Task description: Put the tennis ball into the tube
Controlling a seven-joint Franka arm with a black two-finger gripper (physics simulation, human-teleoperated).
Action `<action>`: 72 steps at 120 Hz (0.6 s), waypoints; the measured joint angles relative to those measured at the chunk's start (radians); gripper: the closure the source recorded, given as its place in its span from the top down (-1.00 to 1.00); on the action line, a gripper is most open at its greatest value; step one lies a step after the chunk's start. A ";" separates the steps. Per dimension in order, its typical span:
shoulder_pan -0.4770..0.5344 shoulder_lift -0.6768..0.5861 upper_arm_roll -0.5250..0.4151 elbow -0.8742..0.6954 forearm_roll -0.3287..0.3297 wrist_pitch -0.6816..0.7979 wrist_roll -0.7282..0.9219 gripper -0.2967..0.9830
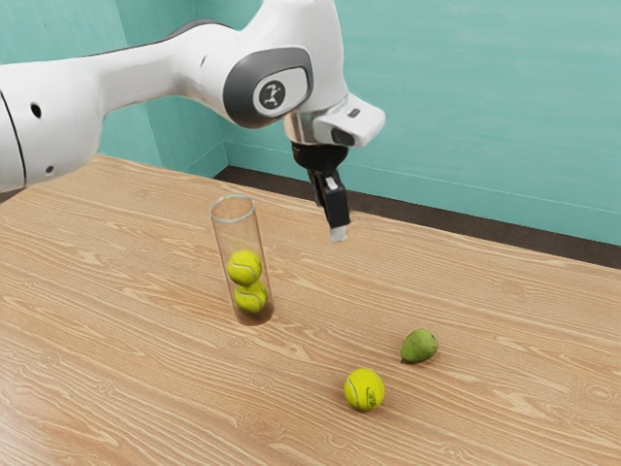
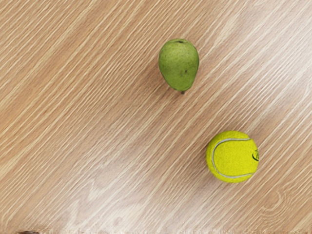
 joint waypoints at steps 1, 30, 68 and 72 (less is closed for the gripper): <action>0.000 0.000 0.000 0.000 0.001 -0.002 0.001 0.52; 0.040 0.099 -0.016 -0.014 -0.051 -0.035 0.026 0.53; 0.028 0.161 -0.026 -0.167 -0.243 -0.044 0.024 0.53; 0.020 0.175 -0.026 -0.175 -0.260 -0.043 0.024 0.53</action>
